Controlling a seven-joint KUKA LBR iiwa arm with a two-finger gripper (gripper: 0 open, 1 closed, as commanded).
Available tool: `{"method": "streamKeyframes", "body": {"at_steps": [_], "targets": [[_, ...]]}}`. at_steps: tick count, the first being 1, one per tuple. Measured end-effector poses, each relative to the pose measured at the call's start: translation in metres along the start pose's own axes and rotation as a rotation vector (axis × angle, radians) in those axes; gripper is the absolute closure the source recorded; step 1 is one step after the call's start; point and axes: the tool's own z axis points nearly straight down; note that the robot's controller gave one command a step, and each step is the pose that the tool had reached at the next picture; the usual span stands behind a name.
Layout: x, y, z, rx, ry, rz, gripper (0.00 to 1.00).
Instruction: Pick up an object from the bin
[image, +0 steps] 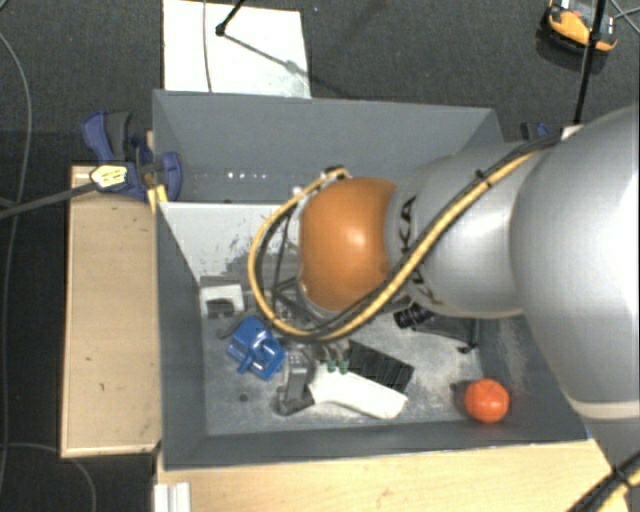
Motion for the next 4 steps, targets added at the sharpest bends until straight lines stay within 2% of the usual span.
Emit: {"method": "streamKeyframes", "body": {"at_steps": [1, 2, 3, 4], "targets": [[-0.002, -0.001, -0.005, -0.002, -0.008, 0.005, 0.00], [-0.038, 0.030, 0.045, -0.004, -0.008, 0.084, 0.00], [-0.036, 0.025, 0.031, 0.000, -0.002, 0.082, 0.00], [-0.031, 0.024, 0.012, -0.006, -0.012, 0.128, 0.00]]}}
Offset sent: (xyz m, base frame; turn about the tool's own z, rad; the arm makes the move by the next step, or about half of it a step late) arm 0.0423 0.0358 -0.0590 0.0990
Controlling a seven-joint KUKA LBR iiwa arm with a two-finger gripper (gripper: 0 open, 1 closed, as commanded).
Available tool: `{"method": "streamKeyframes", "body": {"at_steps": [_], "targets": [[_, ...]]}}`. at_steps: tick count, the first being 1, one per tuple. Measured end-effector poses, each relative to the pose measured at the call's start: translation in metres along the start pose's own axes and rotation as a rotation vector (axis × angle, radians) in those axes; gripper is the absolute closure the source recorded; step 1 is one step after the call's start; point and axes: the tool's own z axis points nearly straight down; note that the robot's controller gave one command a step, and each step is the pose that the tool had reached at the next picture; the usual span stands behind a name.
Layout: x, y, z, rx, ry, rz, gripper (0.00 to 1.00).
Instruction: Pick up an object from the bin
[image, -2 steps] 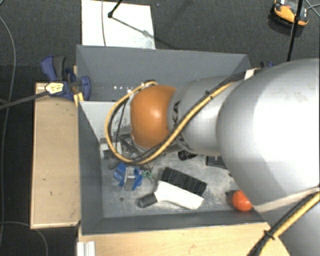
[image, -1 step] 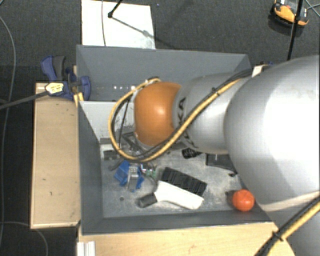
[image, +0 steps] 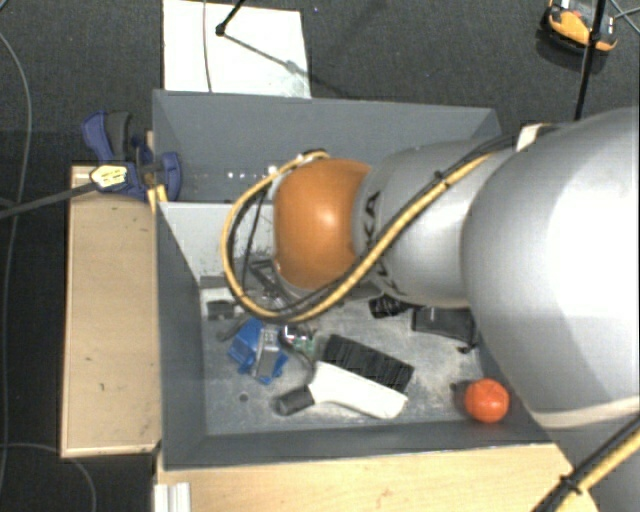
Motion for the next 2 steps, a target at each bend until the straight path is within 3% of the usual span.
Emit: {"method": "streamKeyframes", "body": {"at_steps": [1, 2], "targets": [[0.0019, -0.0115, 0.0466, 0.003, 0.006, 0.059, 0.00], [0.0036, -0.0078, 0.0432, -0.003, -0.006, 0.103, 1.00]]}}
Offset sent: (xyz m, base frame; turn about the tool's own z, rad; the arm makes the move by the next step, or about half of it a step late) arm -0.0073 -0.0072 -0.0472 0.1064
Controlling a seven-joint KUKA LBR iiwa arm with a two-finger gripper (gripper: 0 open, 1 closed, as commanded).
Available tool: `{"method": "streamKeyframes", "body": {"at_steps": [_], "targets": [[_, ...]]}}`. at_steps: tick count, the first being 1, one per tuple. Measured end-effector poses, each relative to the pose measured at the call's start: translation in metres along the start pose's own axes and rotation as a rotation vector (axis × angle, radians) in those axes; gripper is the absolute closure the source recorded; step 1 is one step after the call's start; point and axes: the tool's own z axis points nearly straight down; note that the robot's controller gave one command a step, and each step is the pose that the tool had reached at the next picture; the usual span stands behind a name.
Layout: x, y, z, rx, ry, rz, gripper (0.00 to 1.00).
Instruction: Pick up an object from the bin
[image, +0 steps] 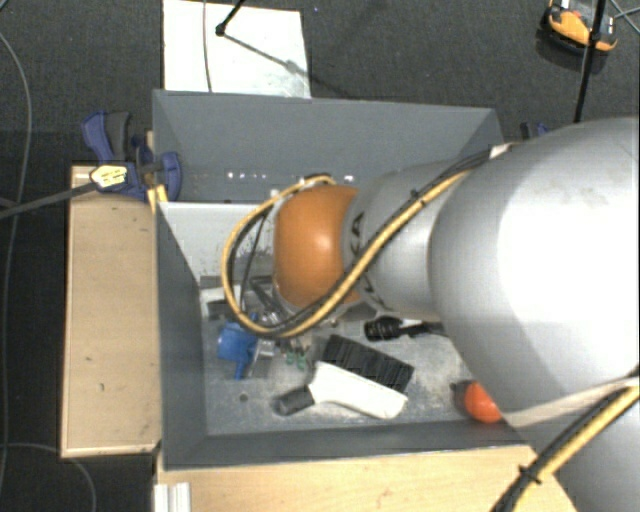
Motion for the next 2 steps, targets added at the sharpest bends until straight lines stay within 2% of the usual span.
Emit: {"method": "streamKeyframes", "body": {"at_steps": [2], "targets": [[0.0005, -0.0001, 0.0009, 0.000, 0.001, 0.001, 1.00]]}}
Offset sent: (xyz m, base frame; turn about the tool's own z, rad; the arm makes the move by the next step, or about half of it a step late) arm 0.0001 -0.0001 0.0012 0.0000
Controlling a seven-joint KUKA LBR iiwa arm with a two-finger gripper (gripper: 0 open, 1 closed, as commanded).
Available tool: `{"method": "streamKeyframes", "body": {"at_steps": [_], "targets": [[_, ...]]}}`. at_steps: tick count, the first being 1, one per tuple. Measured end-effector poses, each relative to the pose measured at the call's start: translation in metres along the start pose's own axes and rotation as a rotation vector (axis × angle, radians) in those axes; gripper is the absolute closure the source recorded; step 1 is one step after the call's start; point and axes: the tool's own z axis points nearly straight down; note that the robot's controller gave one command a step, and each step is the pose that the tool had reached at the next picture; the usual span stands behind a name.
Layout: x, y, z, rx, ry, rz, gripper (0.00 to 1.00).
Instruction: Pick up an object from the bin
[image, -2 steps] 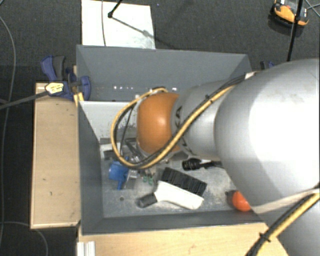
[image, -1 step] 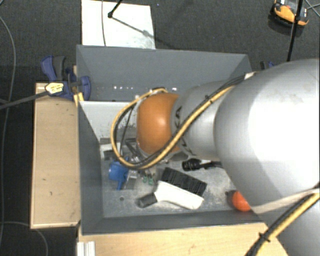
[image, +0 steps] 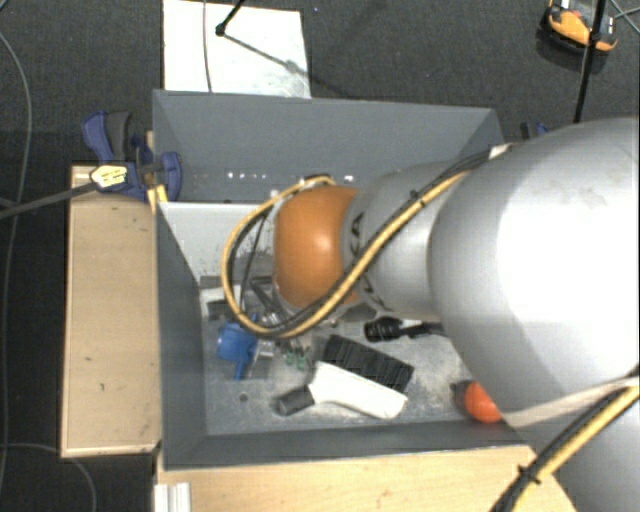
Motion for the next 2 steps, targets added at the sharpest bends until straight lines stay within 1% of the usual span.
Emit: {"method": "streamKeyframes", "body": {"at_steps": [2], "targets": [[0.0003, -0.0001, -0.0106, 0.000, 0.000, 0.001, 1.00]]}}
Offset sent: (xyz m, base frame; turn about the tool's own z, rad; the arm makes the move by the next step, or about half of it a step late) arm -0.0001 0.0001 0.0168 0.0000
